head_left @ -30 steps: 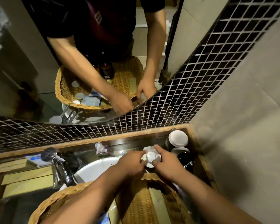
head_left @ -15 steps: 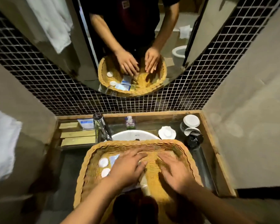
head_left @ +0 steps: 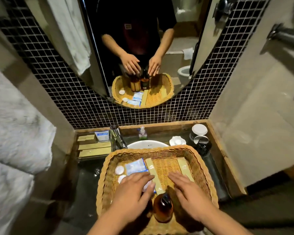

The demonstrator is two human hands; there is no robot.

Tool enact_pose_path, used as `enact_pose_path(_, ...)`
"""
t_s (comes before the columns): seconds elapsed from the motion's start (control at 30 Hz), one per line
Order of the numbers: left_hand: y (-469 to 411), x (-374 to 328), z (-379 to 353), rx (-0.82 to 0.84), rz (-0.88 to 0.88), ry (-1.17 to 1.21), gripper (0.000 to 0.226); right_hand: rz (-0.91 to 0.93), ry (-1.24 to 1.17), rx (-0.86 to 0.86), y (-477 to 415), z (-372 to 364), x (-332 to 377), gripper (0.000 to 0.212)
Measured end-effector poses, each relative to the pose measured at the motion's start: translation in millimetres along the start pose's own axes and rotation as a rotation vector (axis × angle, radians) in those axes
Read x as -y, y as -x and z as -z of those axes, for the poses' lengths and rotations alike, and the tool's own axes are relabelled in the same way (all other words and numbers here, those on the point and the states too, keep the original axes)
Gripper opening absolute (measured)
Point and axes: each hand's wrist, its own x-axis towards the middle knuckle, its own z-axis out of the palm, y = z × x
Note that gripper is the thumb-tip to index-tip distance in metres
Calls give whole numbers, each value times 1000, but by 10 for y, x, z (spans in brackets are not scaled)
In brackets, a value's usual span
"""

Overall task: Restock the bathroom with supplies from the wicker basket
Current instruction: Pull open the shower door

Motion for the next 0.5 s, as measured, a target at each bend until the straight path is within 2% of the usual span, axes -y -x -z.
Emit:
enact_pose_path(0.1,-256,-315,113,-4,-133,-58,56,-56,58,-90,78,175,-4,56)
enact_pose_path(0.27,-900,-1171,316,-28,-474,-135,62,-201,168,-292,535,687,-41,55)
enact_pose_path(0.5,-1048,-2660,-22,29,-907,-225,57,-538,302,-531,1989,1171,-282,55)
